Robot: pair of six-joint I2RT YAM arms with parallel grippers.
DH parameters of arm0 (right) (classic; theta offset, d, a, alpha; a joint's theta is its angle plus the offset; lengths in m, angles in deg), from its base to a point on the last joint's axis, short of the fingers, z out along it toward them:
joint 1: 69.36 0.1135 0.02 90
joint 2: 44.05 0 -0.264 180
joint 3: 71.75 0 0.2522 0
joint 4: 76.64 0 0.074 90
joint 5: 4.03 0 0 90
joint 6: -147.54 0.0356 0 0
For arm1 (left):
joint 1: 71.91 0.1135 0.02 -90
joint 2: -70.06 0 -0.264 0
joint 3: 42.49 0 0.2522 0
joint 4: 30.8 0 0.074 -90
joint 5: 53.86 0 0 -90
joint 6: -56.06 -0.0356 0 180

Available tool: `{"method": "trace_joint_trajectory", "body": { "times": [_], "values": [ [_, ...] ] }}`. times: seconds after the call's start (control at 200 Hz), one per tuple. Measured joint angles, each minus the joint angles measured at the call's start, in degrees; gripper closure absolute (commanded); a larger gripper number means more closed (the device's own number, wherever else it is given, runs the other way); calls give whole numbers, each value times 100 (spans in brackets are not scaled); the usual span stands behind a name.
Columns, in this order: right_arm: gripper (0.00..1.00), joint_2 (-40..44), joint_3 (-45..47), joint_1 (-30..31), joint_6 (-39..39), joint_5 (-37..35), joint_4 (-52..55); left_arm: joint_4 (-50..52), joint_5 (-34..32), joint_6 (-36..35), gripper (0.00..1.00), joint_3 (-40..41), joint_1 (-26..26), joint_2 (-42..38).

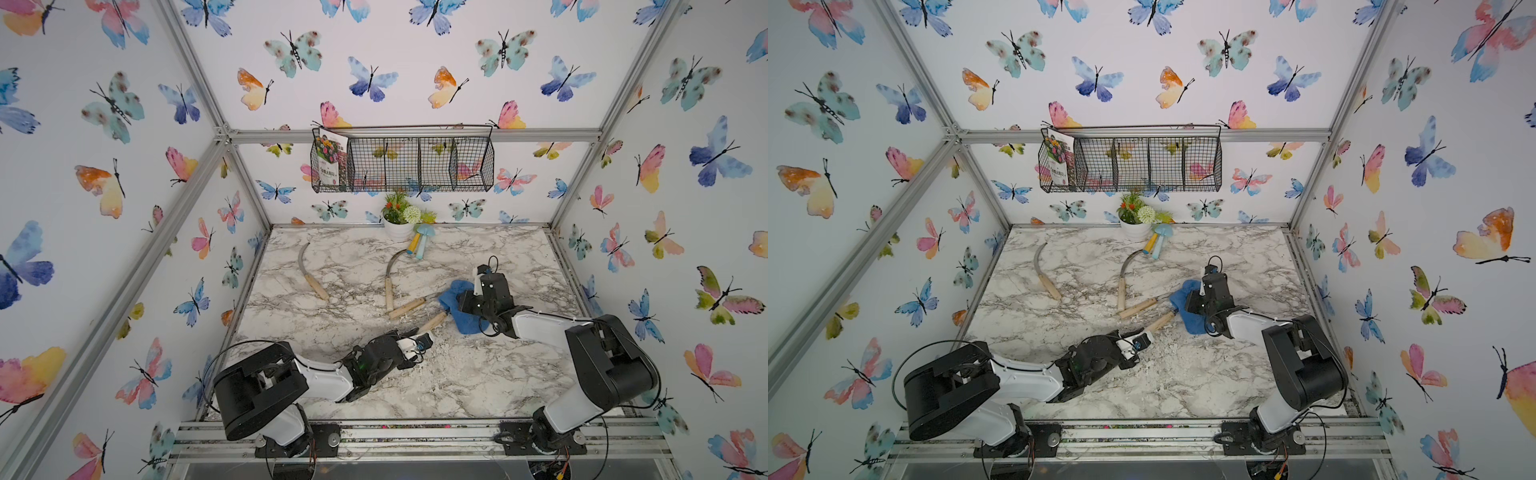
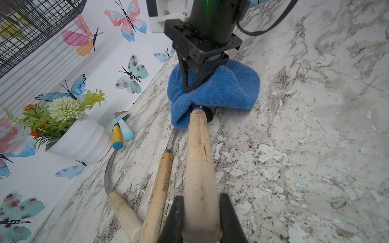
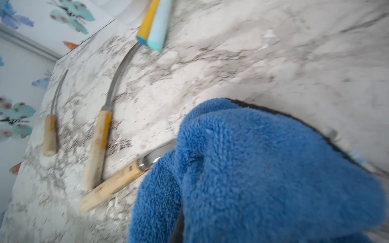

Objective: Wipe small sickles with rags
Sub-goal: Wipe the small sickle, then adjust the small sickle.

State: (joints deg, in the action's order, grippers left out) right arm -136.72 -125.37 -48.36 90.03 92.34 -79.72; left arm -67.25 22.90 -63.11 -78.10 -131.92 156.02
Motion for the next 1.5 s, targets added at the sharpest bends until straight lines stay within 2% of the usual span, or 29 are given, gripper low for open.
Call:
{"method": "trace_joint_trajectory", "body": {
  "times": [0.17, 0.395, 0.566, 0.736, 0.846, 0.936, 1.066, 1.206, 1.351, 1.497],
  "values": [
    [98, -321, 192, -903, -33, 98, -24, -17, 0, -2, 100, 0, 0, -7],
    [98, -321, 205, -966, -61, 175, 52, -35, 0, -17, 100, 0, 0, -42],
    [98, -225, 133, -699, -52, 63, 131, -26, -2, -17, 100, 2, 0, -44],
    [98, 120, -136, 101, 13, -142, 334, -17, 0, -20, 100, 22, 0, -68],
    [98, 487, -284, 802, 94, -74, 511, -31, 0, -22, 100, 22, 0, -68],
    [98, 789, -295, 1123, 116, -13, 638, -37, 0, -22, 100, 22, 0, -68],
    [98, 1357, -221, 1156, 173, -144, 876, -87, -17, 15, 100, 22, 0, -66],
    [98, 2334, 153, 1154, 251, -498, 1043, -216, -85, 251, 100, 22, 76, -66],
    [98, 3348, 463, 1119, 313, -922, 1419, -221, 240, 763, 100, 31, 470, -173],
    [98, 4382, 719, 1119, 387, -1344, 1888, -63, 726, 1602, 100, -55, 903, -573]
  ]
}}
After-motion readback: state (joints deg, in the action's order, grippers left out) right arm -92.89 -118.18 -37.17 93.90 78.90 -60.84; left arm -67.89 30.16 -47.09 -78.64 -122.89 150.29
